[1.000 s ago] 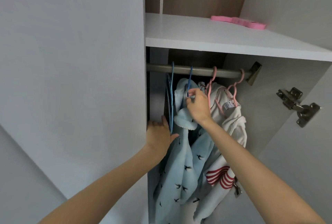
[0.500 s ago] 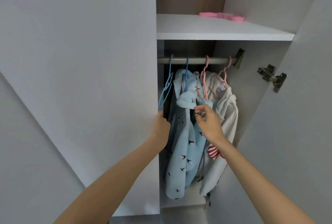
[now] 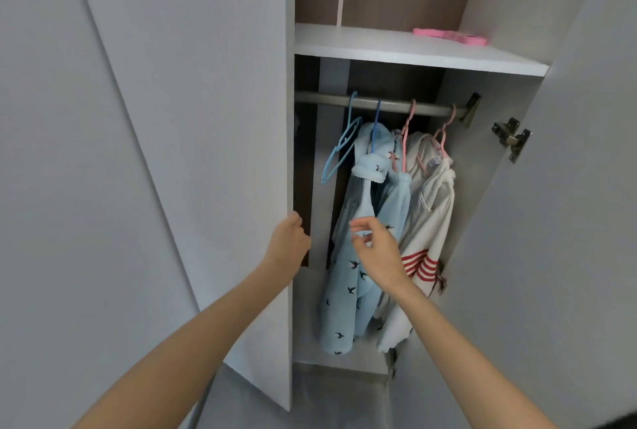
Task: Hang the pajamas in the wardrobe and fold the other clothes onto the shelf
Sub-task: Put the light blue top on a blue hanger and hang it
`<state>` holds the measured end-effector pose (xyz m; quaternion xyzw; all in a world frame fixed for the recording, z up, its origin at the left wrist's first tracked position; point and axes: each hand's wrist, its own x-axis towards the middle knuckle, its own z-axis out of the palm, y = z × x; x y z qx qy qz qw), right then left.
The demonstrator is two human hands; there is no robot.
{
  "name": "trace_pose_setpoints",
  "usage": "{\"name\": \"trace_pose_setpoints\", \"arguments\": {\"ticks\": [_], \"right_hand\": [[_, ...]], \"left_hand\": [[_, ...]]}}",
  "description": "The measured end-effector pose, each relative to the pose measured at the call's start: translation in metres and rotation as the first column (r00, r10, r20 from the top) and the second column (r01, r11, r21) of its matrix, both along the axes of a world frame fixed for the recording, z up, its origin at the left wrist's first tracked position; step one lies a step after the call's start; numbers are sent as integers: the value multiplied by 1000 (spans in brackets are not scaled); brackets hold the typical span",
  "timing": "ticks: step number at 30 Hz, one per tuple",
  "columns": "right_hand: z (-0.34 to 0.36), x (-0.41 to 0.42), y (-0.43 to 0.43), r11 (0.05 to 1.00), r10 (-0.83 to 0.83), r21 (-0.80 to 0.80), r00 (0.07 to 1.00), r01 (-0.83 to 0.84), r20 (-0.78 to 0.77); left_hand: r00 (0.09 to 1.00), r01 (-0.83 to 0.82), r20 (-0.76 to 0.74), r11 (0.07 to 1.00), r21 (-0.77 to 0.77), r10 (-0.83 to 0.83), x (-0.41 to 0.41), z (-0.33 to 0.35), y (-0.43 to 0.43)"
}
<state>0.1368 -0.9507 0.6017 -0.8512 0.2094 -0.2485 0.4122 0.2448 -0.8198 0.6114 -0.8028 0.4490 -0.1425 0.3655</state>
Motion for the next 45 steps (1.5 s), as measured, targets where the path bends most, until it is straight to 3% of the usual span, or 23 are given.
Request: {"name": "trace_pose_setpoints", "arguments": {"ticks": [22, 30, 34, 36, 38, 45], "right_hand": [[14, 31, 148, 957, 291, 1, 955, -292, 59], [24, 59, 224, 931, 362, 11, 924, -366, 125], [25, 63, 262, 929, 362, 36, 923, -369, 128], [25, 65, 275, 931, 354, 49, 927, -362, 125], [25, 65, 284, 934, 345, 47, 930, -353, 122], [24, 62, 300, 955, 294, 5, 951, -295, 98]], "left_hand": [[990, 137, 43, 990, -37, -135, -25, -13, 217], [984, 44, 175, 999, 10, -45, -1, -8, 323], [974, 29, 224, 998, -57, -15, 20, -1, 364], [965, -19, 262, 1000, 11, 15, 38, -11, 381], [963, -129, 247, 987, 93, 102, 45, -13, 389], [937, -168, 328, 978, 128, 118, 41, -11, 379]]}}
